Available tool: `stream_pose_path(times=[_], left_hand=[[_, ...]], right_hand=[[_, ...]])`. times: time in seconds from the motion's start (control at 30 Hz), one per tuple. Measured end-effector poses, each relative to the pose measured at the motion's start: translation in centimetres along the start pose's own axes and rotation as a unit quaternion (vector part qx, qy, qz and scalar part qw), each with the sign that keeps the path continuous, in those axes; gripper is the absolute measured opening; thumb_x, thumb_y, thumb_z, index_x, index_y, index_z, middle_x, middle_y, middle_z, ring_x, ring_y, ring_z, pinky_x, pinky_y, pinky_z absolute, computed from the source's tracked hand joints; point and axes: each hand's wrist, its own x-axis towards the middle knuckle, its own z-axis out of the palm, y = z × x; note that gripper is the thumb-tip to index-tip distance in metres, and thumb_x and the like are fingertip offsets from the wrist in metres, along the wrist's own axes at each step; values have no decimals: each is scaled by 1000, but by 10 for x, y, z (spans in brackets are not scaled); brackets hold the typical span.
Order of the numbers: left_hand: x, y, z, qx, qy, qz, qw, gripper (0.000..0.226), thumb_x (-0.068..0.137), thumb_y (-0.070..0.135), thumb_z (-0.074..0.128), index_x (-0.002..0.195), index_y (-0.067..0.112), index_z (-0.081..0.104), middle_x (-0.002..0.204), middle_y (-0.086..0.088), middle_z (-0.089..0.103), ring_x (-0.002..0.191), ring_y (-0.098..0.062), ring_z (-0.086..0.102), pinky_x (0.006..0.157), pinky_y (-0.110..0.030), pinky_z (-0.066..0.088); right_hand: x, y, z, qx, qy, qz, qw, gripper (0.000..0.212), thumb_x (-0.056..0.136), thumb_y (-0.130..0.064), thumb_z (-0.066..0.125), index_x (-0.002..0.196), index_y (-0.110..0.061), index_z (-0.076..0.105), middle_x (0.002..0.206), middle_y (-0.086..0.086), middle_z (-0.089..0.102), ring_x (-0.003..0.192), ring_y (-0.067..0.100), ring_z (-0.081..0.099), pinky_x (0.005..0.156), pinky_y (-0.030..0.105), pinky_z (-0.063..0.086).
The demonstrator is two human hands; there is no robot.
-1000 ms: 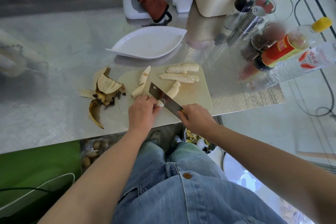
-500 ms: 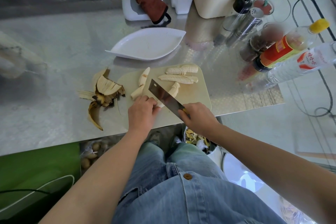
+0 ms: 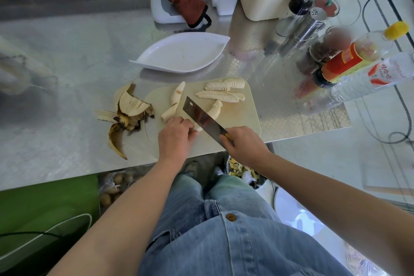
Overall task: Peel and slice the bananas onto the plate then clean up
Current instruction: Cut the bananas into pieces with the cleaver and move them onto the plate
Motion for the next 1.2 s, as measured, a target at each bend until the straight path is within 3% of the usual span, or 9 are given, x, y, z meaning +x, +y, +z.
stream_pose_path(times=[0.23,0.43,0.6,0.8,0.93,1.07,1.2], left_hand=[[0,0,-1,-3,4,4,1000,19,78,30,77,82,13,70,82,-5,63,80,-24,56,58,-28,35],[0,-2,-1,-4,5,-2,1000,21,77,33,78,82,14,68,82,-5,63,82,-25,57,57,-29,39],[-2,-5,0,-9,3,2,1000,21,77,31,77,83,12,68,84,-5,64,84,-26,58,60,-32,46],[-1,-6,0,-4,0,6,1000,20,80,31,75,86,13,69,86,-6,64,85,-24,57,62,-32,45],[0,-6,0,-6,-1,6,1000,19,80,30,75,86,12,70,86,-5,64,86,-24,57,62,-32,46],[0,-5,0,-13,-2,5,1000,20,80,30,75,85,11,71,86,-7,64,85,-26,57,61,-34,46],[0,-4,-1,-16,-4,5,1000,20,80,30,75,86,12,71,85,-6,64,85,-25,57,61,-34,45]], right_hand=[[-2,4,10,-27,-29,34,999,34,98,-29,42,78,-6,56,67,8,56,61,27,52,55,33,40],[-3,2,2,-23,-30,22,999,31,98,-29,44,72,-13,49,62,1,47,55,19,43,47,25,23],[-5,1,-2,6,-2,6,1000,32,97,-27,47,69,-12,47,59,2,47,56,23,44,49,30,25],[-4,0,-5,-4,-8,-4,1000,33,97,-26,46,66,-16,41,55,-7,38,55,21,41,46,25,22],[-2,-1,-5,-6,-14,1,1000,33,97,-26,45,67,-16,42,55,-6,39,53,17,39,46,25,21],[-3,2,2,-8,-29,16,999,31,98,-27,44,72,-11,51,61,2,48,57,23,47,52,29,30],[-4,4,4,-27,-44,23,998,32,98,-28,44,71,-12,49,62,2,47,57,22,46,50,29,27]])
